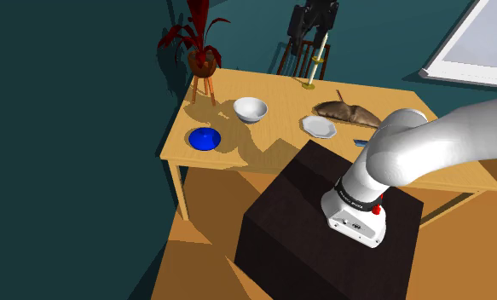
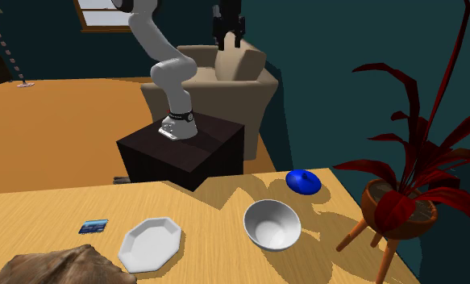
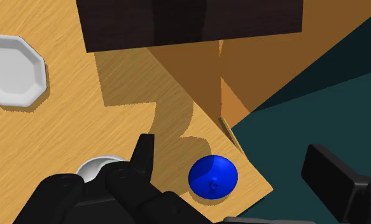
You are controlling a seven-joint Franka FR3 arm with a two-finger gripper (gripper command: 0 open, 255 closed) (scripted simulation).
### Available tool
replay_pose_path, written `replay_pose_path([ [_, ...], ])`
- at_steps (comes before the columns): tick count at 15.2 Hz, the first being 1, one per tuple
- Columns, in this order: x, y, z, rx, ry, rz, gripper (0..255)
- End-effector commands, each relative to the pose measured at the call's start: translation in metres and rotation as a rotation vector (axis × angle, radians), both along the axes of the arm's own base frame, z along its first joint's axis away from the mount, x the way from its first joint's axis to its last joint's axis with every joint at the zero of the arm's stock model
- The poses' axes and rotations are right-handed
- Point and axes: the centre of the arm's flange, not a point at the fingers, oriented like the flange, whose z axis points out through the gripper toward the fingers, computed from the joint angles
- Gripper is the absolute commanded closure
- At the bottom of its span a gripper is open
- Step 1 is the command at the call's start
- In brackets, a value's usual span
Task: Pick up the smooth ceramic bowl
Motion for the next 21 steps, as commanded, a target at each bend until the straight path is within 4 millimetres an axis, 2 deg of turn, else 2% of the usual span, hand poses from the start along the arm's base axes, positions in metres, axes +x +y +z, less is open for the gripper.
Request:
replay_pose_path([
  [1,0.000,0.000,0.000,0.000,0.000,0.000,0],
  [21,0.133,-0.073,-0.209,-0.062,-0.034,0.072,0],
])
